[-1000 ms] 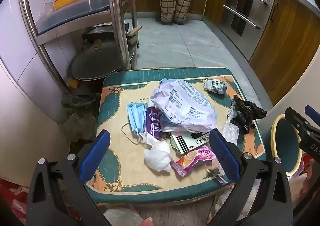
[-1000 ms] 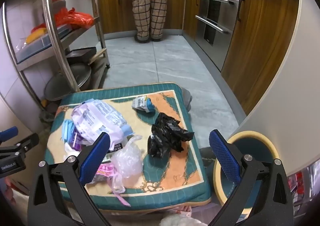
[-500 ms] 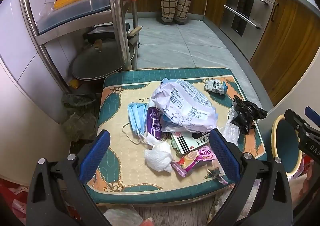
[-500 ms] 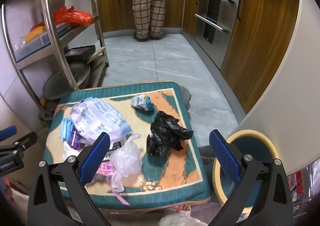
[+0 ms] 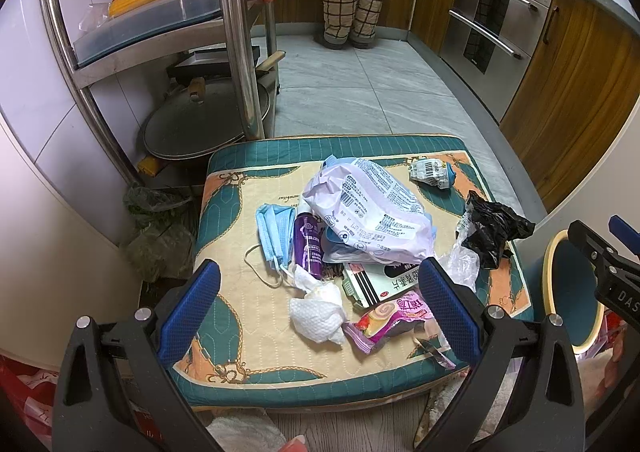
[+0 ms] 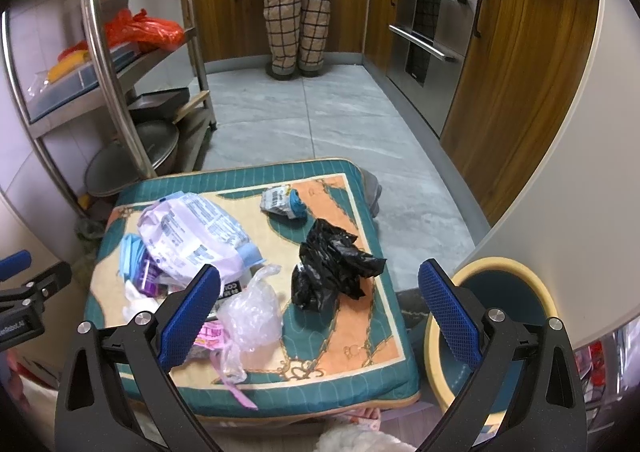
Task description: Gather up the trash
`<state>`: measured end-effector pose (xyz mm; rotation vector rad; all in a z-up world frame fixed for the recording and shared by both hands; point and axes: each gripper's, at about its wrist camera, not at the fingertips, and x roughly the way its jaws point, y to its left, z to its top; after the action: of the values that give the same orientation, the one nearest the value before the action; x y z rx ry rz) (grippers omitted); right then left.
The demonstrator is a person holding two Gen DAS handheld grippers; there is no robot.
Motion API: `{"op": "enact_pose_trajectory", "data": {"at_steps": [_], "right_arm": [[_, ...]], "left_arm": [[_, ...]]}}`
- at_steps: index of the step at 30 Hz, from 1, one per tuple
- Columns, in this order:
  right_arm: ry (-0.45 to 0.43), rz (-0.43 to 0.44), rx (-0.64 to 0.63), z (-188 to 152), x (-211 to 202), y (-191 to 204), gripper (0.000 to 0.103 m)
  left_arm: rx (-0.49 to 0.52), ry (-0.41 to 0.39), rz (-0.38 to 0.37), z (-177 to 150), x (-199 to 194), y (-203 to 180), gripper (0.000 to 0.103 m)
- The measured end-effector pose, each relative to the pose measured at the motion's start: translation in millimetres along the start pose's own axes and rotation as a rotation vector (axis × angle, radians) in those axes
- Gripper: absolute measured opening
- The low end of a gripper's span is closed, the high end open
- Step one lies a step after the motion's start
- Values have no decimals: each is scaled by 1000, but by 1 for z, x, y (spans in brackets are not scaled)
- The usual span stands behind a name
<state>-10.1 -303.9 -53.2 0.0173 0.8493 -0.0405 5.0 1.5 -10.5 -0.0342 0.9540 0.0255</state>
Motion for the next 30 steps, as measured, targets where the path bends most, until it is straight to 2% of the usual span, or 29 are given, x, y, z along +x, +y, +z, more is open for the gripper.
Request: {"op": "enact_pose_trajectory", "data": {"at_steps": [30], "right_arm": [[11,-3,1,-1,1,3,98]], "left_arm": [[-1,1,-1,-1,0,0,97]]}}
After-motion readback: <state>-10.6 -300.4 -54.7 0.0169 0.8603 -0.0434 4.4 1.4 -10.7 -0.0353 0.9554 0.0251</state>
